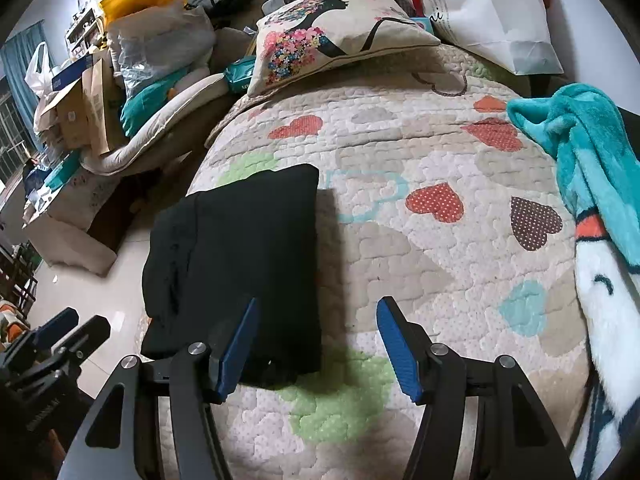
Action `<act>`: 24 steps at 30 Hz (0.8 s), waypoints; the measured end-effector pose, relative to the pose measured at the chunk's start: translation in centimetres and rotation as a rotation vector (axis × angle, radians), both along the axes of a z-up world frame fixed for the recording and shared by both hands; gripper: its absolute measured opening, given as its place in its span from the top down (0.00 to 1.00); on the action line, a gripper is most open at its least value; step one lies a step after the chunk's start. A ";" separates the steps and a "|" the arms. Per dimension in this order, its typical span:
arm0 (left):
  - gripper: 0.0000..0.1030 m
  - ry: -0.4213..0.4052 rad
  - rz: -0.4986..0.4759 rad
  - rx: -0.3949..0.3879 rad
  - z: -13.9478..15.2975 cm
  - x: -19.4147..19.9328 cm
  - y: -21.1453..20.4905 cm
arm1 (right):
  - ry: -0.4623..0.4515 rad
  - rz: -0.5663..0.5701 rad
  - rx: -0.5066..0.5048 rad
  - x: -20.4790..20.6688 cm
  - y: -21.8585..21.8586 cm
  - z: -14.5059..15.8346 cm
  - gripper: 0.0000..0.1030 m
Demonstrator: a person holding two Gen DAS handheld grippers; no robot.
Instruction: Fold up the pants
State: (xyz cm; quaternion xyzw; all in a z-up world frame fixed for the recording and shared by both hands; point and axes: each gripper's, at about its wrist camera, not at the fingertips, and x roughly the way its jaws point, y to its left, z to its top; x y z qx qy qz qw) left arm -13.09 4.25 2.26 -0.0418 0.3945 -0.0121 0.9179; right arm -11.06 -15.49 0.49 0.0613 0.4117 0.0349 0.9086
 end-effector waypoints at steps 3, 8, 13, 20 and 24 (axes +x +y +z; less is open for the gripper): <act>0.38 -0.016 -0.004 0.004 0.6 -0.4 -0.2 | -0.004 0.002 -0.002 -0.2 0.1 0.0 0.34; 0.37 -0.029 -0.005 0.013 1.0 -0.8 -0.5 | -0.014 0.009 -0.009 -0.6 0.4 0.2 0.33; 0.37 -0.027 -0.004 0.012 1.1 -0.9 -0.4 | -0.026 0.014 -0.017 -0.9 0.6 0.3 0.33; 0.37 -0.042 -0.003 0.019 1.4 -1.5 -0.5 | -0.028 0.016 -0.018 -1.0 0.5 0.4 0.33; 0.37 -0.047 -0.007 0.022 1.6 -1.7 -0.6 | -0.034 0.017 -0.020 -1.2 0.6 0.4 0.32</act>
